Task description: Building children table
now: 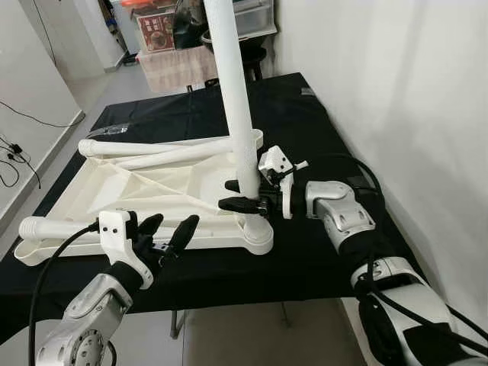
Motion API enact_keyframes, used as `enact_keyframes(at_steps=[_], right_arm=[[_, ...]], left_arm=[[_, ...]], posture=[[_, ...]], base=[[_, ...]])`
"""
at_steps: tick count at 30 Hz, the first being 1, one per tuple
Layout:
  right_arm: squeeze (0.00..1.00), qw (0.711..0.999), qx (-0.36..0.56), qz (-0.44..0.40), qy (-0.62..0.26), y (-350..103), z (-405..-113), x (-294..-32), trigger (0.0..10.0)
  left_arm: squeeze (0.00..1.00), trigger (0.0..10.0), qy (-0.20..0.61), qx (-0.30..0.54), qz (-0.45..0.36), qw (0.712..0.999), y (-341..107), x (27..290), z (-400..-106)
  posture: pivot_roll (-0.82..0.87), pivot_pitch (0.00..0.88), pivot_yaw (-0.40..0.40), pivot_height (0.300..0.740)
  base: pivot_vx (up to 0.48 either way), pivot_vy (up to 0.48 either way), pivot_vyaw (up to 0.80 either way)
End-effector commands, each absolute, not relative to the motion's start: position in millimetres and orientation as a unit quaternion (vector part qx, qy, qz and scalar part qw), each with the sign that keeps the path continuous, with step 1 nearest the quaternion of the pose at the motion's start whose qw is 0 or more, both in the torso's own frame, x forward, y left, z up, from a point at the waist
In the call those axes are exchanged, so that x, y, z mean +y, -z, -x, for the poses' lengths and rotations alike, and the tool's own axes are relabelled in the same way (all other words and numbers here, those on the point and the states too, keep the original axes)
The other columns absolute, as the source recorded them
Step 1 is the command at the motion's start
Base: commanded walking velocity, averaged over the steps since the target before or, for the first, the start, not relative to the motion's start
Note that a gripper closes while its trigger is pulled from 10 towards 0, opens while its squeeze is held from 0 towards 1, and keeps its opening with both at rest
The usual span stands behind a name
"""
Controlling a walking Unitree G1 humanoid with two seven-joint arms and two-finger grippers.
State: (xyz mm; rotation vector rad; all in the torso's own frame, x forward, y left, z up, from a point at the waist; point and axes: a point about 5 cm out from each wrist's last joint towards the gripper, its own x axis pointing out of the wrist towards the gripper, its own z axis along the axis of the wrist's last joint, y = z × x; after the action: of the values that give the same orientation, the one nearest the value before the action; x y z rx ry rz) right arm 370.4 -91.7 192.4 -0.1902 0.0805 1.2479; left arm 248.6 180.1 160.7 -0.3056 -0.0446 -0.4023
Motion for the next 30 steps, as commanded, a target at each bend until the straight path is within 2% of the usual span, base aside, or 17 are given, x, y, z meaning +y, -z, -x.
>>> enact_keyframes(at_steps=[1,6,7,8,9,11,12,14,17,18,19,20,21,22,24,29,30], right_arm=[[0.0,0.802,0.051,0.091,-0.588,-187.3,-369.7,-88.0,0.0],[0.0,0.808,0.051,0.098,-0.579,-186.5,-370.4,-90.7,0.0],[0.0,0.883,0.073,0.078,-0.458,-161.9,-355.6,-80.6,0.0],[0.0,0.883,0.073,0.078,-0.458,-161.9,-355.6,-80.6,0.0],[0.0,0.934,0.07,0.076,-0.341,-157.0,-346.3,-87.3,0.0],[0.0,0.934,0.07,0.076,-0.341,-157.0,-346.3,-87.3,0.0],[0.0,0.966,0.074,0.065,-0.241,-157.2,-344.9,-100.7,0.0],[0.0,0.976,0.075,0.07,-0.191,-158.9,-348.5,-109.3,0.0],[0.0,0.977,0.072,0.07,-0.19,-162.6,-356.5,-110.1,0.0],[0.0,0.976,0.076,0.08,-0.189,-163.3,-361.4,-109.5,4.0],[0.0,0.976,0.076,0.08,-0.189,-163.3,-361.4,-109.5,4.0],[0.0,0.975,0.078,0.089,-0.19,-163.3,-363.5,-108.4,10.0],[0.0,0.97,0.072,0.085,-0.215,-165.8,-366.0,-104.5,10.0],[1.0,0.962,0.066,0.08,-0.254,-170.3,-371.3,-101.5,10.0],[1.0,0.944,0.049,0.072,-0.317,-179.9,-378.9,-98.8,10.0],[1.0,0.93,0.021,0.074,-0.361,-197.7,-376.6,-94.9,10.0],[0.68,0.922,0.012,0.081,-0.379,-202.3,-376.3,-93.0,10.0]], left_arm=[[0.0,10.0,0.193,-0.021,0.148,0.97,-160.4,182.7,-247.0],[0.0,10.0,0.193,-0.021,0.148,0.97,-160.5,182.6,-246.8],[0.0,10.0,0.191,-0.019,0.145,0.971,-160.7,185.4,-246.7],[0.0,10.0,0.191,-0.019,0.145,0.971,-160.7,185.4,-246.7],[0.0,10.0,0.189,-0.017,0.14,0.972,-160.4,187.8,-246.8],[0.0,10.0,0.189,-0.017,0.14,0.972,-160.4,187.8,-246.8],[0.0,10.0,0.189,-0.015,0.141,0.972,-160.3,189.7,-247.6],[0.0,10.0,0.194,-0.013,0.139,0.971,-159.9,189.4,-248.7],[0.0,10.0,0.193,-0.014,0.141,0.971,-159.9,189.0,-249.4],[0.0,10.0,0.19,-0.017,0.142,0.971,-160.0,188.4,-249.7],[0.0,10.0,0.19,-0.017,0.142,0.971,-160.0,188.4,-249.7],[0.0,10.0,0.187,-0.019,0.143,0.972,-160.1,188.2,-249.8],[0.0,10.0,0.185,-0.02,0.143,0.972,-160.2,187.9,-249.8],[0.0,10.0,0.187,-0.02,0.142,0.972,-160.1,187.2,-250.0],[0.0,10.0,0.19,-0.018,0.143,0.971,-160.0,186.0,-250.4],[0.0,10.0,0.191,-0.02,0.143,0.971,-160.2,185.4,-250.5],[0.0,10.0,0.19,-0.02,0.144,0.971,-160.3,185.5,-250.4]], posture=[[-0.05,0.075,0.113,0.74],[-0.05,0.075,0.113,0.74],[-0.02,0.083,0.136,0.74],[-0.02,0.083,0.136,0.74],[-0.03,0.073,0.138,0.74],[-0.03,0.073,0.138,0.74],[-0.04,0.067,0.146,0.74],[-0.03,0.066,0.125,0.74],[-0.03,0.064,0.127,0.74],[-0.03,0.064,0.122,0.74],[-0.03,0.064,0.122,0.74],[-0.03,0.064,0.122,0.74],[-0.03,0.064,0.119,0.74],[-0.03,0.064,0.118,0.74],[-0.03,0.065,0.114,0.74],[-0.03,0.064,0.111,0.74],[-0.03,0.064,0.111,0.74]], base=[[0.0,0.0,0.0],[0.0,0.0,0.0],[0.0,0.0,0.0],[0.0,0.0,0.0],[0.0,0.0,0.0],[0.0,0.0,0.0],[0.0,0.0,0.0],[0.0,0.0,0.0],[0.0,0.0,0.0],[0.0,0.0,0.0],[0.0,0.0,0.0],[0.0,0.0,0.0],[0.0,0.0,0.0],[0.0,0.0,0.0],[0.0,0.0,0.0],[0.0,0.0,0.0],[0.0,0.0,0.0]])
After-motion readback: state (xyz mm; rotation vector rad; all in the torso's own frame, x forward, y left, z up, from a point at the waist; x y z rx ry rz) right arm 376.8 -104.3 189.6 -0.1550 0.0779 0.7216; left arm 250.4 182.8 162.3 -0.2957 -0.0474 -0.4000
